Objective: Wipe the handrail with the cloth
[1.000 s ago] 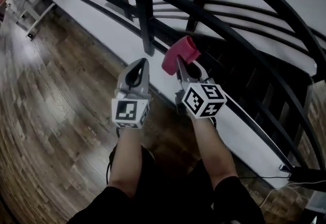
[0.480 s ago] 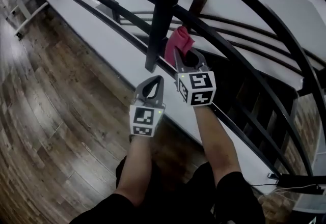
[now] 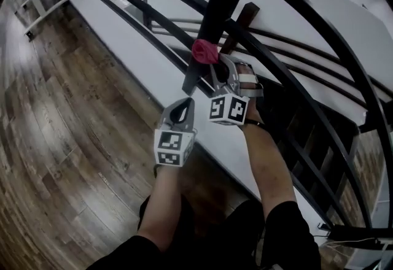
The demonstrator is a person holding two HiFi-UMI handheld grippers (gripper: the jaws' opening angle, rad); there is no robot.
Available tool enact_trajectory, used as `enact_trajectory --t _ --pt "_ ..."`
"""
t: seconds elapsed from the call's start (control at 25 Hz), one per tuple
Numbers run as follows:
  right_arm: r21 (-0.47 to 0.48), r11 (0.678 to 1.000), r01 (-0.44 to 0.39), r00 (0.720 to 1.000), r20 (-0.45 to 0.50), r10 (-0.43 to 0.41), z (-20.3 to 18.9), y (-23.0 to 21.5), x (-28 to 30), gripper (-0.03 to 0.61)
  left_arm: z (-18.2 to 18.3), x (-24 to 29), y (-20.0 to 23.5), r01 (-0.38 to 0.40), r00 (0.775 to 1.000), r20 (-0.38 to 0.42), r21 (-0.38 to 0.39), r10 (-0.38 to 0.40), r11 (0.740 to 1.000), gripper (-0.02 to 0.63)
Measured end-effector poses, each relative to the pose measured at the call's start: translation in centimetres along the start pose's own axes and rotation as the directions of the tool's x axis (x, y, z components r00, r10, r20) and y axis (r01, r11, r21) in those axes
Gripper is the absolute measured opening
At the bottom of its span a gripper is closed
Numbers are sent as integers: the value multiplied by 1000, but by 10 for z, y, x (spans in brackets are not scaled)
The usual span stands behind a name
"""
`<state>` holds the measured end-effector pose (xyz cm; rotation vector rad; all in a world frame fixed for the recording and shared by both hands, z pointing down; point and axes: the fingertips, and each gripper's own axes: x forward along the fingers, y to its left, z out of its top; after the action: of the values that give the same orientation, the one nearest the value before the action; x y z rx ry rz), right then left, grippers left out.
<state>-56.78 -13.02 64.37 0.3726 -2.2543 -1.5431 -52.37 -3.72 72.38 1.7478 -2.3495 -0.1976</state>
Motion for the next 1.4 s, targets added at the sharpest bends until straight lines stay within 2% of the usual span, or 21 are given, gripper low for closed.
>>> enact_trajectory --t 0.12,0.28,0.44,0.56,0.72,0.88,1.16,1.4 --pt "35 999 -26 996 -84 29 -19 8 23 46 -7 -4 14 -76 996 -39 -25 75 997 0" --pt "169 983 -70 989 -120 90 -28 10 34 46 -8 -3 15 -87 995 -54 -51 84 995 0" --pt "371 918 -141 969 -138 205 -41 25 37 46 -5 2 6 -51 996 -71 -31 48 998 0" --pt "457 874 -162 956 -145 253 -43 25 39 46 -9 4 -4 -14 996 -85 -23 12 1000 0" --pt "531 834 -152 948 -160 275 -45 23 38 46 -13 2 -8 -6 995 -98 -16 4 1000 0" --pt "578 809 -104 951 -182 252 -51 20 28 46 -15 3 -13 5 994 -106 -13 -7 1000 0" --pt "649 756 -88 948 -178 262 -67 22 4 46 -20 9 -30 1 993 -114 12 0 1000 0" --pt "704 708 -61 947 -183 264 -90 21 -19 48 -19 15 -56 36 994 -109 63 -29 997 0"
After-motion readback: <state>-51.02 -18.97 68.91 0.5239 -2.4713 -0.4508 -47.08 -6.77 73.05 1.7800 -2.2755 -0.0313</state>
